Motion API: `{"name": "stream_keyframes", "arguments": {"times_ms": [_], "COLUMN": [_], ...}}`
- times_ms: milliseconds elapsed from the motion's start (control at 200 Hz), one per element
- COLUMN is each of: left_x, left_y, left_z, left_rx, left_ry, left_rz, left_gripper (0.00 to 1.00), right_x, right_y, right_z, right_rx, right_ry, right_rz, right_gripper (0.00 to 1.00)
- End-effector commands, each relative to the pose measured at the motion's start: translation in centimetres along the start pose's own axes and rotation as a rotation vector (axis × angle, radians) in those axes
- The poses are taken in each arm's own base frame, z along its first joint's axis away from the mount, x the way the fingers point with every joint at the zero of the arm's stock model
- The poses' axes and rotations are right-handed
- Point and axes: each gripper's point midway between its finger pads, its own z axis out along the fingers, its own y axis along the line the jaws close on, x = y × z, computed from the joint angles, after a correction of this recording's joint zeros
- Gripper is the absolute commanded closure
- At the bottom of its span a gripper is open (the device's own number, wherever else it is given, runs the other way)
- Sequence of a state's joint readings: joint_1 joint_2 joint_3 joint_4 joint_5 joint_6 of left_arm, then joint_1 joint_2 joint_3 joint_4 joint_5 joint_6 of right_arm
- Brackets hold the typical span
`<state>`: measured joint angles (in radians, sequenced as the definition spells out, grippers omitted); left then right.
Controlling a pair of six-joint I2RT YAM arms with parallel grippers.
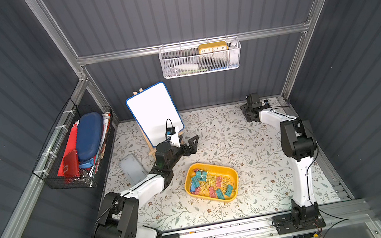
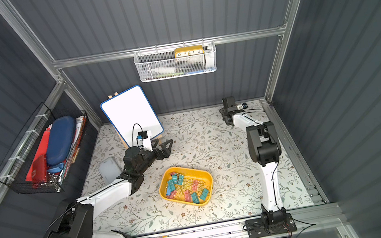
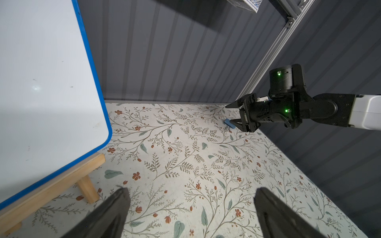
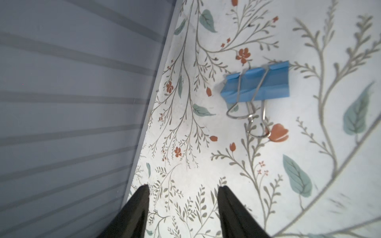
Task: Put the binder clips in the storage box
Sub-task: Pick up the binder clip at the center of the board.
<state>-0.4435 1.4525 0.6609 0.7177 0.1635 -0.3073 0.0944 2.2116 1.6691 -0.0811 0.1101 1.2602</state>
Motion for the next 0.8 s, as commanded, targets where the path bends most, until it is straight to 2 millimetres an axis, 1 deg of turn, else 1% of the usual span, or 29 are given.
{"name": "stream_keyframes", "arguments": {"times_ms": [0, 60, 170, 350, 500, 540, 640, 705, 790], "left_x": [-0.6, -0.7, -0.7, -0.3, -0.3, -0.3, -0.2, -0.2, -0.1], "left_y": [-0.4, -0.5, -0.5, -0.2, -0.1, -0.1, -0.1, -0.1, -0.1], "left_z": [0.2, 0.2, 0.1, 0.4, 0.5, 0.5, 0.5, 0.5, 0.6], "left_rx": [0.027, 0.027, 0.026, 0.018, 0.017, 0.017, 0.015, 0.015, 0.016], "left_ry": [-0.017, -0.019, -0.02, -0.007, -0.006, -0.006, -0.005, -0.005, -0.002], "left_rz": [-0.005, -0.004, -0.005, -0.007, -0.005, -0.004, -0.004, -0.006, -0.006], "left_gripper": [0.01, 0.01, 0.01, 0.01, 0.01, 0.01, 0.01, 0.01, 0.01], "right_x": [-0.4, -0.9, -1.6, -3.1, -4.0, -4.2, -4.8, -5.1, -5.3], "right_y": [-0.5, -1.4, -2.4, -2.8, -3.3, -3.5, -4.0, -4.1, -4.3], "right_z": [-0.1, 0.3, 1.1, 2.3, 3.2, 3.4, 3.6, 3.6, 3.5], "right_rx": [-0.043, -0.045, -0.055, -0.084, -0.094, -0.095, -0.09, -0.093, -0.095], "right_ry": [0.056, 0.074, 0.093, 0.101, 0.124, 0.128, 0.124, 0.119, 0.12], "right_rz": [0.154, 0.202, 0.259, 0.291, 0.335, 0.342, 0.347, 0.339, 0.332], "right_gripper": [0.35, 0.32, 0.27, 0.26, 0.27, 0.3, 0.43, 0.57, 0.73]}}
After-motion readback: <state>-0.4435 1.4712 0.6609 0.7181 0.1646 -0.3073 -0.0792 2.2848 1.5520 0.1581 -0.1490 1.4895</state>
